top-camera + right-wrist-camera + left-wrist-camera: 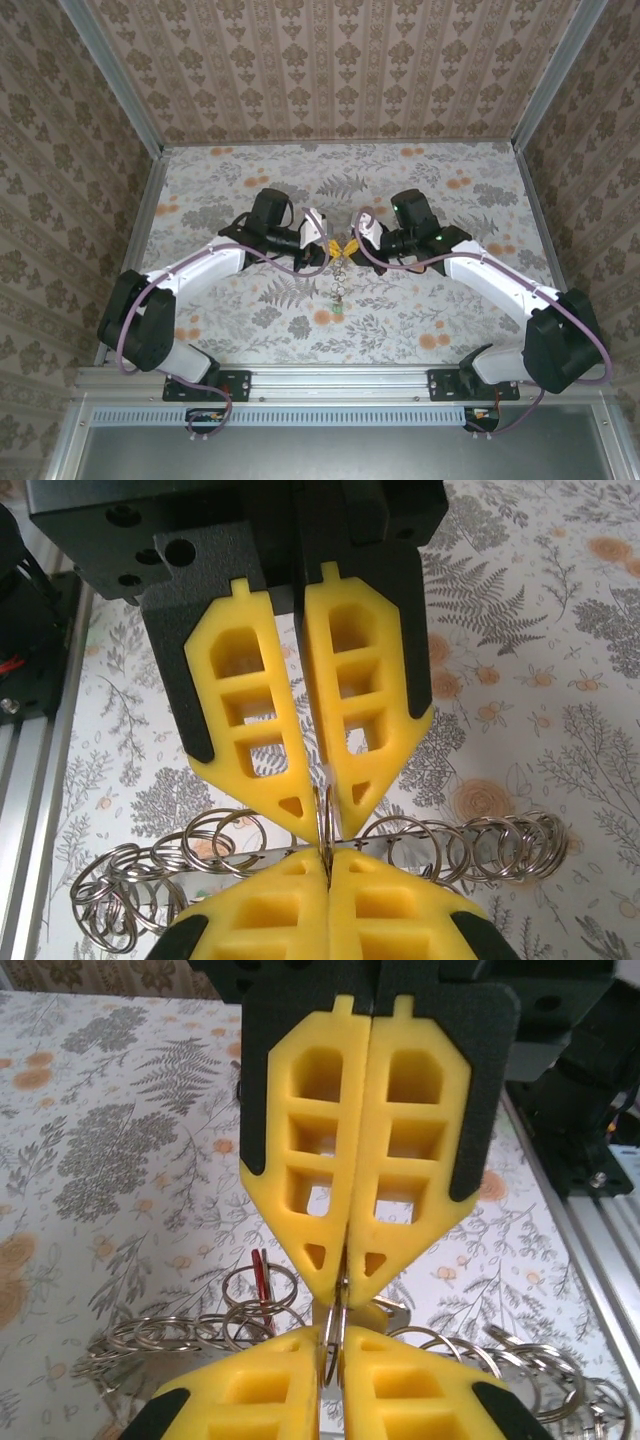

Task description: Put the keys on the keyring

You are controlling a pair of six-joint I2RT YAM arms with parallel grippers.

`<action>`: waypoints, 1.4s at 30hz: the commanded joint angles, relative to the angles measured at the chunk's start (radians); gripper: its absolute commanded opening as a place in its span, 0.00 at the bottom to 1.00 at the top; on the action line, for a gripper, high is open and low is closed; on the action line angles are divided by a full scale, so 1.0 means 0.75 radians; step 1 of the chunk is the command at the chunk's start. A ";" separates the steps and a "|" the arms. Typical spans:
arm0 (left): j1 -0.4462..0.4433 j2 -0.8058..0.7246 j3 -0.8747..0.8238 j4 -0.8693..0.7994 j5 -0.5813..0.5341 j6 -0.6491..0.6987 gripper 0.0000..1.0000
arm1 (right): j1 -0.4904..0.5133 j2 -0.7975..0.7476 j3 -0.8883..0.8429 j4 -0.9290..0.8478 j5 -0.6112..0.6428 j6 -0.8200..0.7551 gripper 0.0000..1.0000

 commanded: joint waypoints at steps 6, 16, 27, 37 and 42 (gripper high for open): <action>-0.055 0.016 0.100 -0.193 -0.126 0.148 0.00 | 0.069 0.003 0.109 -0.126 0.097 -0.067 0.00; -0.001 -0.044 -0.017 0.130 0.127 -0.050 0.00 | 0.044 -0.025 -0.030 0.031 0.042 -0.025 0.14; 0.030 -0.057 -0.059 0.283 0.301 -0.166 0.00 | -0.002 -0.006 -0.096 0.137 -0.019 0.005 0.14; 0.037 -0.051 -0.064 0.241 0.271 -0.153 0.00 | -0.035 -0.037 -0.114 0.207 -0.069 0.056 0.02; 0.028 -0.042 -0.011 0.014 0.146 -0.005 0.11 | -0.027 -0.043 -0.045 0.086 -0.040 0.011 0.01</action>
